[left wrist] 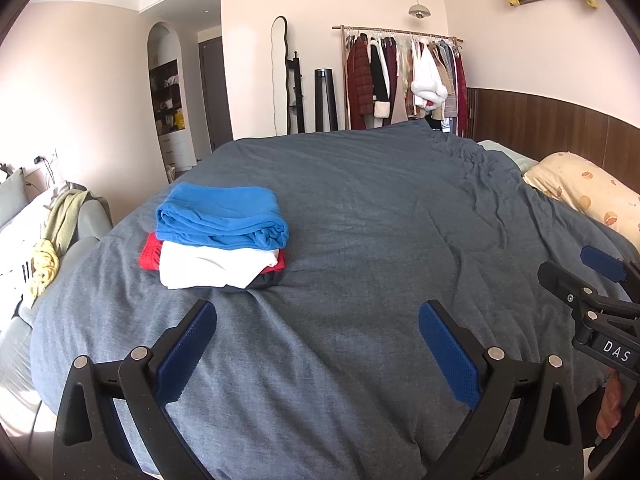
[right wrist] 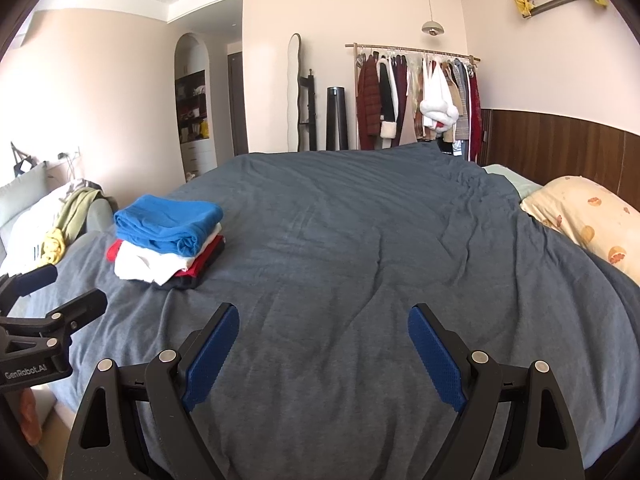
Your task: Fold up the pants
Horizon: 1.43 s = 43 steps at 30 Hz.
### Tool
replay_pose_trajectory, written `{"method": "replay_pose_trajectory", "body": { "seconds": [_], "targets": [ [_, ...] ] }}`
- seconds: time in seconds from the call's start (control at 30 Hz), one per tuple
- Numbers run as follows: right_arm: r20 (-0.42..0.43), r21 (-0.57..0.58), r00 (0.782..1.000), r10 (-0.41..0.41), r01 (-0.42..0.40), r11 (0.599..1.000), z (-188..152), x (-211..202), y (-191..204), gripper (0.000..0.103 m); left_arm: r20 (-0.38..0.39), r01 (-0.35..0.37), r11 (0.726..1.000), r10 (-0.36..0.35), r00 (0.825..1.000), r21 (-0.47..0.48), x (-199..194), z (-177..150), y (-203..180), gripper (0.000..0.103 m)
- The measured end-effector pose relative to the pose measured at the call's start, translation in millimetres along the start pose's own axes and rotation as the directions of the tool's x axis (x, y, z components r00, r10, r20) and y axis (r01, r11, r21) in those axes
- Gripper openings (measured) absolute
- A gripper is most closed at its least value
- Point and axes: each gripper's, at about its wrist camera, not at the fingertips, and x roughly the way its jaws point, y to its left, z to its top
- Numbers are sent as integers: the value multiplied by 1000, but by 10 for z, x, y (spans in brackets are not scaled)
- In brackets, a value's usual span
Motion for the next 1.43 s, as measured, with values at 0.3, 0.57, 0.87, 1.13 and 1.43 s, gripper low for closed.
{"method": "replay_pose_trajectory", "body": {
  "seconds": [0.3, 0.57, 0.87, 1.13, 1.43],
  "targets": [
    [-2, 3, 1000, -3, 3, 1000, 3, 21, 1, 87, 4, -3, 1000, 3, 1000, -1, 25, 2, 30, 103],
    [-2, 5, 1000, -5, 5, 1000, 4, 21, -2, 87, 10, -5, 1000, 5, 1000, 7, 24, -4, 18, 103],
    [-3, 4, 1000, -2, 2, 1000, 1, 21, -11, 87, 25, -29, 999, 28, 999, 27, 2, -8, -13, 103],
    [-2, 5, 1000, -5, 5, 1000, 0, 24, -5, 87, 24, -24, 1000, 24, 999, 15, 13, -12, -4, 103],
    [-4, 5, 1000, -9, 9, 1000, 3, 37, -5, 87, 19, -28, 1000, 28, 999, 1, 45, -10, -5, 103]
  ]
}}
